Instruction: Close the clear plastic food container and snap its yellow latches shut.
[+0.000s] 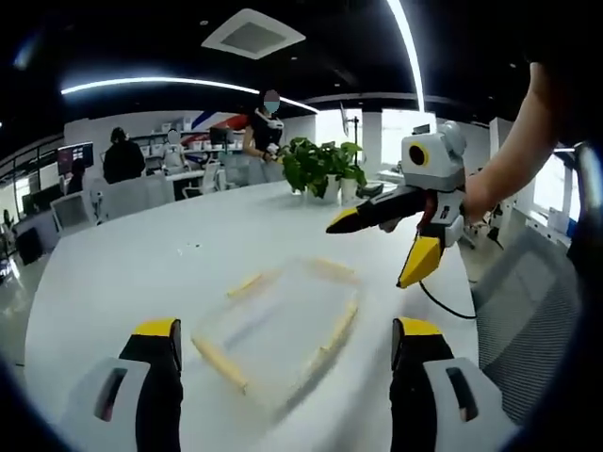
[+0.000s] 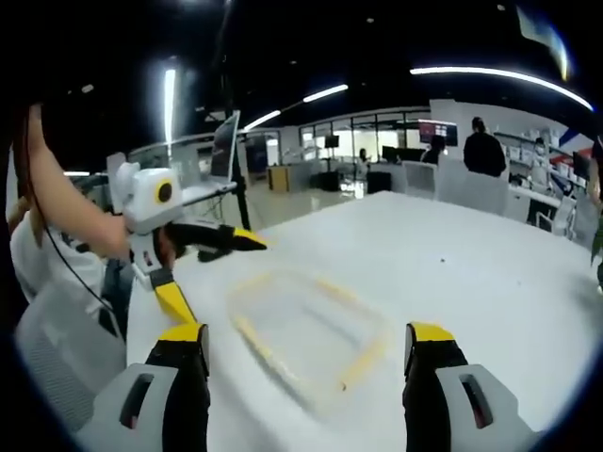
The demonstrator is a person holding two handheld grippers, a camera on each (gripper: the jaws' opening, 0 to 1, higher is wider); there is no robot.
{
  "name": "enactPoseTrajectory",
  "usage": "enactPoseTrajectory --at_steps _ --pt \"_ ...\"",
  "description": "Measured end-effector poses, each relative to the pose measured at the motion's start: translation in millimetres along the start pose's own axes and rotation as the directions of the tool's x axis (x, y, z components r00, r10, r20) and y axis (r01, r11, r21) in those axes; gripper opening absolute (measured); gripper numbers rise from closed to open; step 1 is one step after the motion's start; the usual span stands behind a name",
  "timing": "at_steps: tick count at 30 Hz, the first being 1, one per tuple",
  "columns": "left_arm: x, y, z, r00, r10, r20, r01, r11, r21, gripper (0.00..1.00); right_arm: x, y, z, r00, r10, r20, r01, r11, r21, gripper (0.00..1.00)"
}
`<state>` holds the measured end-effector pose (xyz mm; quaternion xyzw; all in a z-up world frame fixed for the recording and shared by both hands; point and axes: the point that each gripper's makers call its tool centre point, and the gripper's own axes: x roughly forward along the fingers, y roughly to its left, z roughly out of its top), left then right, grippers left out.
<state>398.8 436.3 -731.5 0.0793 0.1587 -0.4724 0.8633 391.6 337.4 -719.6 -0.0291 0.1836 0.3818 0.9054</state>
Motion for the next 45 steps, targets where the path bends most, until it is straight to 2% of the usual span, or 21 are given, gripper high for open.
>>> enactPoseTrajectory --at_steps 9,21,25,33,38,42,45 --pt "-18.8 2.6 -2.0 0.998 0.052 0.023 -0.051 0.996 -0.067 0.93 -22.2 -15.2 1.8 0.995 -0.09 0.045 0.085 0.991 0.101 0.85" --pt "-43.7 2.3 -13.3 0.992 0.121 0.033 -0.115 0.982 -0.149 0.9 -46.3 -12.5 -3.1 0.989 -0.138 0.046 0.132 0.983 0.125 0.82" --pt "-48.9 1.6 -15.4 0.99 0.137 0.041 -0.126 0.973 -0.192 0.89 -57.2 -12.8 -6.6 0.985 -0.164 0.048 0.155 0.975 0.156 0.81" --pt "-61.6 -5.6 -12.8 0.981 0.181 0.065 -0.162 0.96 -0.228 0.87 -75.9 -5.4 -7.3 0.983 -0.178 0.052 0.167 0.972 0.162 0.8" --pt "-70.9 -10.9 -18.8 0.977 0.205 0.059 -0.183 0.948 -0.262 0.85 -86.6 -6.1 -8.3 0.98 -0.191 0.049 0.18 0.968 0.177 0.79" --pt "-81.6 -13.2 -18.7 0.968 0.243 0.07 -0.211 0.93 -0.302 0.84 -93.9 -0.8 -8.4 0.982 -0.183 0.056 0.17 0.968 0.185 0.79" --pt "-86.3 -17.3 -23.3 0.964 0.259 0.06 -0.231 0.927 -0.297 0.84 -99.2 3.6 -10.2 0.982 -0.179 0.055 0.167 0.97 0.177 0.79"
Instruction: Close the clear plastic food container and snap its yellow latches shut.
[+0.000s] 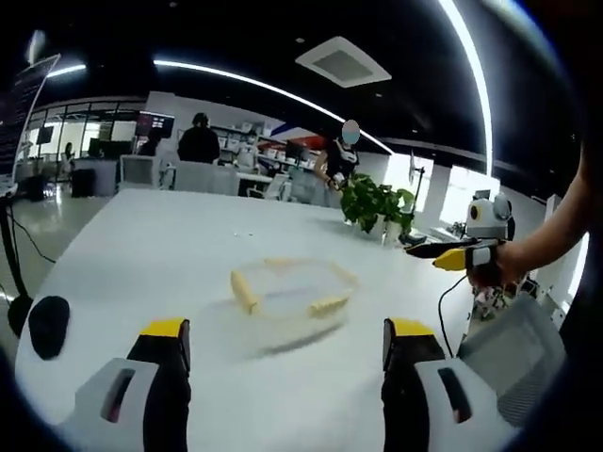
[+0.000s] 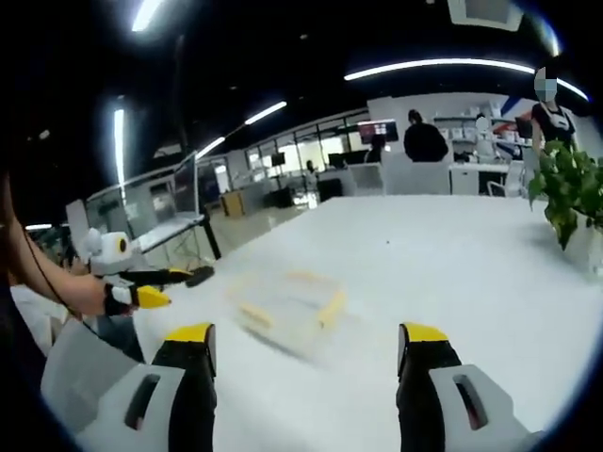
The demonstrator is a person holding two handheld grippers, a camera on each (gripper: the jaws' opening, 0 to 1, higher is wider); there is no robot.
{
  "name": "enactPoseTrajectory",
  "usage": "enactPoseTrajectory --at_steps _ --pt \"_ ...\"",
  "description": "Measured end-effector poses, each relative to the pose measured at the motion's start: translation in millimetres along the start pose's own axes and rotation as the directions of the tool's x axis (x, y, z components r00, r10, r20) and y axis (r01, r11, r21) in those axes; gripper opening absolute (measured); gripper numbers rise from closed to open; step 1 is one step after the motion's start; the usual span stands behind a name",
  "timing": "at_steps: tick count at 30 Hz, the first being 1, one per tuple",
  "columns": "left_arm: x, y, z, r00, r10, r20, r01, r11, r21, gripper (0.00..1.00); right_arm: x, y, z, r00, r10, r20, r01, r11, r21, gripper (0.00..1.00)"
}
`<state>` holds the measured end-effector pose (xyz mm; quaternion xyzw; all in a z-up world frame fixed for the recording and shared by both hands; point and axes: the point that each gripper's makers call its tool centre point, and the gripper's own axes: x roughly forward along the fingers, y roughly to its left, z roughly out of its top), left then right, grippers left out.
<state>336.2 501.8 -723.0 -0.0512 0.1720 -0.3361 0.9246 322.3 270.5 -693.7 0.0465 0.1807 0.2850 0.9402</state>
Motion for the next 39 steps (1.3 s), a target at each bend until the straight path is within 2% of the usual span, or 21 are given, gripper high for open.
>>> enactPoseTrajectory --at_steps 11,22,27,33,37,39 --pt "-17.7 -15.6 -1.4 0.999 0.018 0.035 -0.015 0.997 -0.082 0.83 -21.2 -2.5 -4.2 1.0 -0.018 0.014 0.017 0.999 0.045 0.78" --pt "-29.2 -23.6 -5.6 0.998 0.046 0.037 -0.042 0.994 -0.098 0.8 -50.5 0.7 -12.6 0.999 -0.024 0.026 0.023 0.998 0.059 0.78" --pt "-32.7 -30.5 -9.5 0.998 0.049 0.037 -0.045 0.993 -0.109 0.78 -59.9 -2.7 -14.5 0.997 -0.049 0.054 0.042 0.992 0.12 0.77" --pt "-35.5 -37.0 -13.7 0.998 0.058 0.029 -0.055 0.994 -0.095 0.78 -69.1 -5.0 -17.1 0.995 -0.063 0.072 0.054 0.991 0.124 0.78" --pt "-37.4 -32.1 -8.5 0.995 0.078 0.057 -0.071 0.992 -0.108 0.77 -71.6 -5.1 -17.4 0.993 -0.074 0.089 0.064 0.991 0.118 0.79" --pt "-37.0 -31.7 -11.8 0.995 0.083 0.045 -0.079 0.992 -0.098 0.76 -71.3 -0.3 -19.9 0.995 -0.06 0.083 0.052 0.994 0.096 0.79"
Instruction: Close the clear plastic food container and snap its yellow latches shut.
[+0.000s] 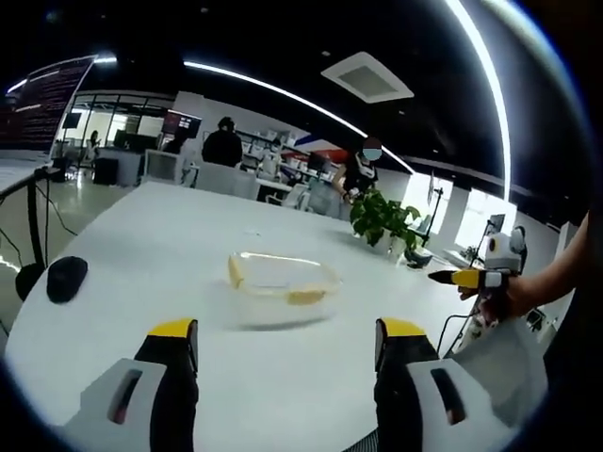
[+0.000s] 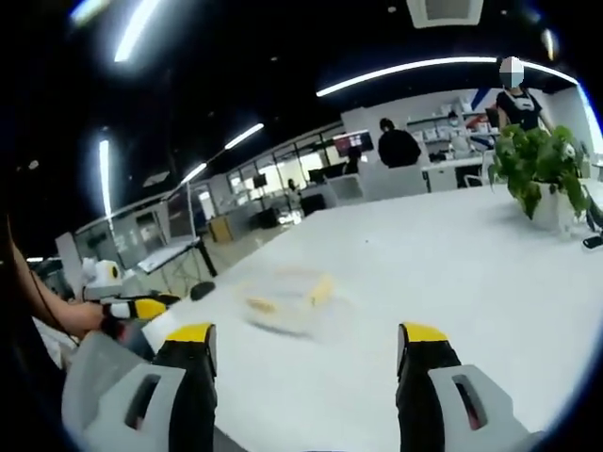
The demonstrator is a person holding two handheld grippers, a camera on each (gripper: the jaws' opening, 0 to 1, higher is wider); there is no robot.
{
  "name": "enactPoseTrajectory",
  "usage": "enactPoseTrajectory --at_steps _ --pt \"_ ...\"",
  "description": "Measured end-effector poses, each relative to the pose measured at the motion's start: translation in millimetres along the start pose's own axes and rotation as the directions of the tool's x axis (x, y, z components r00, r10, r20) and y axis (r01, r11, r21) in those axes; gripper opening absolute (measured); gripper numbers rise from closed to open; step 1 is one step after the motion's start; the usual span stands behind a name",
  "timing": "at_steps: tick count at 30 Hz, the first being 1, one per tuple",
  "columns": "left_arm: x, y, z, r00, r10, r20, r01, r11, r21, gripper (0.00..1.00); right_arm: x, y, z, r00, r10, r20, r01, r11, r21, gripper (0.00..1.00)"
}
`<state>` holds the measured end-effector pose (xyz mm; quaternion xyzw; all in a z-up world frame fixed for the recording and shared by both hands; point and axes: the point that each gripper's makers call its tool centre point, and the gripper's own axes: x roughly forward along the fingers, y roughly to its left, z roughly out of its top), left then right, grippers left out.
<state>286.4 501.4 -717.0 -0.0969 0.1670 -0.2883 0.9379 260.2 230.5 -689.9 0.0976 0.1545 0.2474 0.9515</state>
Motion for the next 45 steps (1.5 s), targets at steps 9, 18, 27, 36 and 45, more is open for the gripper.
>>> enactPoseTrajectory --at_steps 9,18,27,36,45 --pt "-1.2 -7.2 -2.4 1.0 -0.016 -0.017 0.017 1.0 0.005 0.73 4.2 13.5 -11.6 0.998 0.041 -0.042 -0.044 0.996 -0.074 0.79" --pt "-5.6 -19.8 -10.4 0.998 -0.037 -0.047 0.042 0.992 0.116 0.66 9.2 40.0 -35.5 0.982 0.12 -0.144 -0.148 0.968 -0.203 0.74" --pt "-4.0 -38.2 -18.2 0.991 -0.099 -0.09 0.117 0.967 0.225 0.59 8.6 48.8 -46.2 0.973 0.152 -0.175 -0.192 0.952 -0.237 0.77" --pt "-2.4 -37.8 -38.0 0.975 -0.111 -0.195 0.157 0.957 0.242 0.55 9.0 49.7 -60.4 0.961 0.135 -0.243 -0.202 0.94 -0.276 0.73" --pt "-2.3 -32.7 -38.6 0.978 -0.093 -0.185 0.132 0.968 0.213 0.68 9.4 47.3 -50.9 0.973 0.116 -0.198 -0.174 0.935 -0.31 0.75"
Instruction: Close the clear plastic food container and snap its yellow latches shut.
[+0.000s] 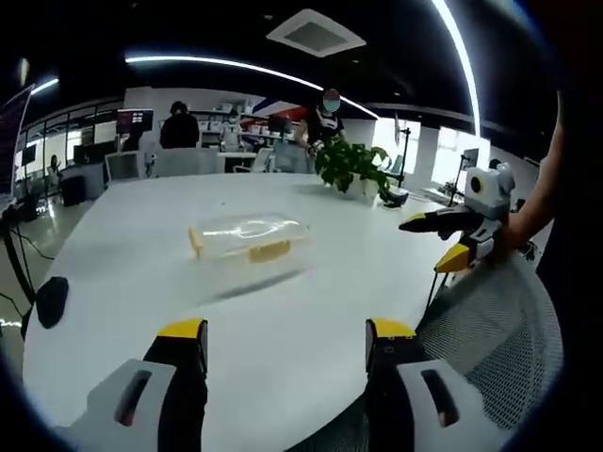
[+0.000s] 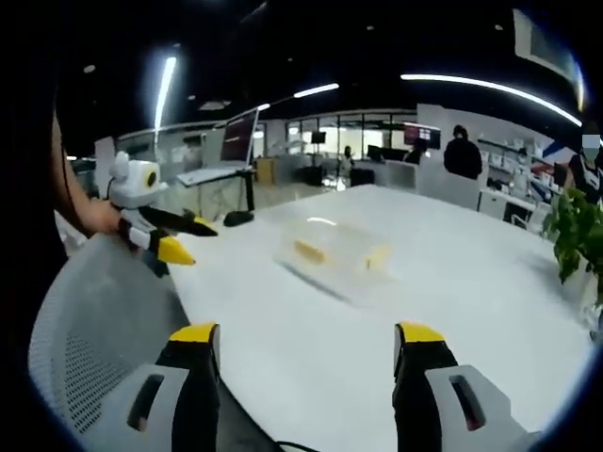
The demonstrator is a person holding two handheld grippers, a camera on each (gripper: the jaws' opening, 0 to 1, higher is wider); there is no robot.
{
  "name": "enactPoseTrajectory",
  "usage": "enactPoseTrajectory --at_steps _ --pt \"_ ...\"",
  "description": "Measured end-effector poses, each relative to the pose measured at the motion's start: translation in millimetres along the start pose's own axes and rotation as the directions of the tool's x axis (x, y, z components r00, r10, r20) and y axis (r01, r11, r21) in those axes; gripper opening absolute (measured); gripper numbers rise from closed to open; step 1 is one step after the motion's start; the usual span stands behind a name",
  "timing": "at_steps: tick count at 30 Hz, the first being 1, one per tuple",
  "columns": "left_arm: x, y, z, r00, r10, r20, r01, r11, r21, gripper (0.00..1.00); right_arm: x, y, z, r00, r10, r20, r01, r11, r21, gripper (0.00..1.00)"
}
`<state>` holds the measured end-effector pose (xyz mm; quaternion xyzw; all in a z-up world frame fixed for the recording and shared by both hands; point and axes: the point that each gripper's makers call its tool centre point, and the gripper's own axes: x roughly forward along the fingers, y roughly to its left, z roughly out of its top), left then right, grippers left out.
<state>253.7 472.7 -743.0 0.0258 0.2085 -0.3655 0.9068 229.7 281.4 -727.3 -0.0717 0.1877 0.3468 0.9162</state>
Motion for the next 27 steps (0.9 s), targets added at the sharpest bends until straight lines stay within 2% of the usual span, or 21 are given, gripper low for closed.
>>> enactPoseTrajectory --at_steps 4,8,12,16,19,24,27 --pt "0.3 -1.3 1.1 1.0 -0.006 0.006 0.006 1.0 -0.008 0.68 0.1 0.1 -1.6 1.0 0.003 -0.001 -0.003 1.0 0.011 0.76" --pt "0.6 0.1 -2.1 1.0 0.0 -0.013 0.0 1.0 -0.002 0.68 0.7 -0.6 -2.4 1.0 -0.003 -0.009 0.003 1.0 0.011 0.76" --pt "2.2 -4.3 -6.8 0.999 -0.019 -0.042 0.02 1.0 0.023 0.67 0.8 -1.0 -3.8 1.0 -0.008 -0.014 0.008 1.0 0.008 0.76" --pt "2.3 -4.7 -4.4 0.999 -0.028 -0.025 0.029 1.0 0.011 0.67 1.7 -0.5 -4.5 1.0 -0.005 -0.02 0.005 1.0 0.003 0.76" --pt "2.6 -5.0 -7.2 0.999 -0.029 -0.044 0.029 1.0 -0.003 0.67 2.0 -0.7 -6.9 0.999 -0.005 -0.032 0.005 1.0 0.0 0.76" --pt "2.0 -8.2 -8.7 0.998 -0.047 -0.049 0.047 0.999 0.001 0.6 1.3 -1.3 -5.6 1.0 -0.01 -0.029 0.009 1.0 -0.006 0.74" --pt "2.5 -8.6 -7.9 0.998 -0.047 -0.047 0.048 0.999 0.006 0.59 1.0 -2.6 -7.1 0.999 -0.013 -0.036 0.013 1.0 -0.004 0.73"
